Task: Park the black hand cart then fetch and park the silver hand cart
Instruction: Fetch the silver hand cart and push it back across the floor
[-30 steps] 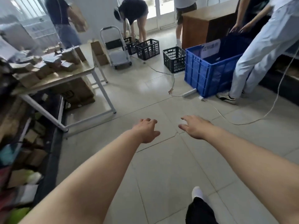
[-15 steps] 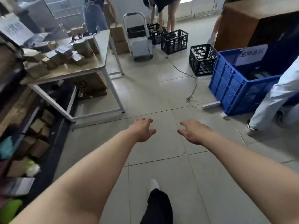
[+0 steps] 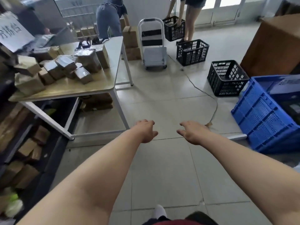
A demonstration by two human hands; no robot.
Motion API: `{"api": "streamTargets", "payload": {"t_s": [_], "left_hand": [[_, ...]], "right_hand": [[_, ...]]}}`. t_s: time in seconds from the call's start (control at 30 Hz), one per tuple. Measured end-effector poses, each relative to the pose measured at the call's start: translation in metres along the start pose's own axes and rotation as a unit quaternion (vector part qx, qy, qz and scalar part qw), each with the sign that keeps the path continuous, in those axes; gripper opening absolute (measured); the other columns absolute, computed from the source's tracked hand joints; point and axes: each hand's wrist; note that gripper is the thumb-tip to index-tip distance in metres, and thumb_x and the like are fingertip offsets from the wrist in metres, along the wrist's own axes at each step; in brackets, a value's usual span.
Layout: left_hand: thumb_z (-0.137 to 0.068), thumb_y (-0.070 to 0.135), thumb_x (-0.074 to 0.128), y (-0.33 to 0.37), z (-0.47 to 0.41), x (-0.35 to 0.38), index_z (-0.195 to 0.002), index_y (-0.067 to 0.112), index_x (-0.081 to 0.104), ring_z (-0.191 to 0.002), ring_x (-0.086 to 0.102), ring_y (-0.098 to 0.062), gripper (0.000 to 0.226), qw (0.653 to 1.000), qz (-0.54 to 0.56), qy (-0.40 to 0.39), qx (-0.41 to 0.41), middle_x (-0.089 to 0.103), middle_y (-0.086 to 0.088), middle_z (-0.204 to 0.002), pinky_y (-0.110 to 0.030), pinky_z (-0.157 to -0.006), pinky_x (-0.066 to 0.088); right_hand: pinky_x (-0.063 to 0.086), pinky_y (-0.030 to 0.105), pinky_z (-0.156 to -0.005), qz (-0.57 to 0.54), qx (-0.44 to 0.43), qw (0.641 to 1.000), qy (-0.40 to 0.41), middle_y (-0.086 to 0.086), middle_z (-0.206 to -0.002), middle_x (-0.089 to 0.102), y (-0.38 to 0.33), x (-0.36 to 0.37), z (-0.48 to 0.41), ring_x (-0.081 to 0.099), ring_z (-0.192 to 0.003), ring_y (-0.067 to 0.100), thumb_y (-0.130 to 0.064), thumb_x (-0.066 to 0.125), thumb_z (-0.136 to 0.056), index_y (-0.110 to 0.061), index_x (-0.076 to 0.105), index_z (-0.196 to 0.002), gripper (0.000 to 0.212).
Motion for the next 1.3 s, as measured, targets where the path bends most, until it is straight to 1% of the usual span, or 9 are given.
{"api": "streamTargets", "payload": {"t_s": [0.23,0.43,0.53,0.67,0.8,0.97,1.1,1.17,1.3], "left_hand": [[-0.094,0.045,0.045,-0.01,-0.14,-0.059,-0.146,0.022,0.027,-0.135,0.026,-0.033,0.06,1.0,-0.008,-0.021,0.003,0.032,-0.008,-0.149,-0.051,-0.107,0.031],[-0.094,0.044,0.046,0.0,-0.278,-0.129,-0.146,0.021,0.028,-0.136,0.026,-0.03,0.059,1.0,-0.015,-0.002,-0.009,0.032,-0.005,-0.15,-0.046,-0.104,0.031],[-0.094,0.044,0.047,0.002,-0.337,-0.172,-0.146,0.021,0.028,-0.136,0.026,-0.028,0.059,1.0,-0.021,-0.008,-0.018,0.031,-0.004,-0.151,-0.044,-0.104,0.03],[-0.094,0.047,0.045,0.002,-0.409,-0.225,-0.146,0.022,0.029,-0.136,0.027,-0.029,0.06,0.999,0.015,0.005,-0.037,0.033,-0.005,-0.149,-0.044,-0.105,0.03],[-0.093,0.048,0.046,-0.008,-0.477,-0.261,-0.146,0.021,0.028,-0.137,0.025,-0.029,0.061,0.999,0.012,-0.018,-0.027,0.031,-0.006,-0.15,-0.041,-0.106,0.028],[-0.092,0.048,0.048,-0.043,-0.586,-0.31,-0.145,0.02,0.029,-0.138,0.022,-0.031,0.063,0.999,0.031,-0.002,-0.034,0.03,-0.009,-0.151,-0.046,-0.112,0.025],[-0.091,0.05,0.048,-0.074,-0.683,-0.355,-0.144,0.021,0.031,-0.137,0.024,-0.033,0.063,0.999,0.034,0.026,-0.017,0.033,-0.011,-0.148,-0.047,-0.111,0.026],[-0.092,0.05,0.047,-0.088,-0.725,-0.377,-0.144,0.021,0.031,-0.136,0.024,-0.033,0.062,0.999,0.046,0.011,-0.014,0.033,-0.01,-0.148,-0.048,-0.111,0.026],[-0.092,0.051,0.046,-0.113,-0.804,-0.422,-0.144,0.022,0.03,-0.135,0.025,-0.034,0.062,1.0,0.015,-0.009,0.002,0.032,-0.009,-0.149,-0.048,-0.11,0.027]], "right_hand": [[0.036,0.044,-0.104,0.005,-0.008,1.0,-0.005,0.004,-0.147,0.041,0.011,-0.054,-0.147,0.037,-0.134,0.027,-0.051,0.037,-0.094,-0.022,0.037,-0.141,0.055],[0.038,0.045,-0.104,-0.006,-0.017,1.0,-0.003,0.006,-0.146,0.042,0.044,-0.115,-0.301,0.039,-0.133,0.029,-0.051,0.038,-0.095,-0.022,0.038,-0.141,0.055],[0.038,0.046,-0.104,-0.004,-0.023,1.0,-0.016,0.008,-0.144,0.045,0.064,-0.155,-0.366,0.041,-0.131,0.029,-0.049,0.04,-0.094,-0.02,0.043,-0.138,0.053],[0.039,0.047,-0.102,-0.004,-0.026,1.0,0.003,0.013,-0.138,0.049,0.077,-0.213,-0.455,0.045,-0.127,0.033,-0.046,0.042,-0.094,-0.015,0.049,-0.132,0.049],[0.038,0.047,-0.103,-0.017,-0.043,0.999,0.003,0.013,-0.14,0.046,0.067,-0.245,-0.535,0.043,-0.129,0.033,-0.049,0.041,-0.093,-0.018,0.045,-0.135,0.052],[0.037,0.046,-0.103,-0.005,-0.04,0.999,0.027,0.013,-0.14,0.046,0.052,-0.284,-0.642,0.042,-0.129,0.033,-0.05,0.041,-0.094,-0.018,0.043,-0.137,0.053],[0.036,0.047,-0.1,0.008,-0.012,0.999,0.049,0.011,-0.142,0.044,0.031,-0.325,-0.732,0.04,-0.13,0.032,-0.05,0.038,-0.095,-0.02,0.042,-0.138,0.053],[0.036,0.047,-0.099,0.006,-0.001,0.999,0.045,0.01,-0.142,0.044,0.017,-0.345,-0.771,0.04,-0.13,0.032,-0.05,0.038,-0.095,-0.02,0.042,-0.137,0.052],[0.036,0.046,-0.099,-0.013,0.022,0.998,0.05,0.01,-0.141,0.044,-0.001,-0.378,-0.845,0.039,-0.131,0.031,-0.049,0.037,-0.095,-0.019,0.042,-0.137,0.052]]}}
Point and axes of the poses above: each hand's wrist, its own z-axis away from the middle knuckle, its own x-axis out of the palm, y = z × x
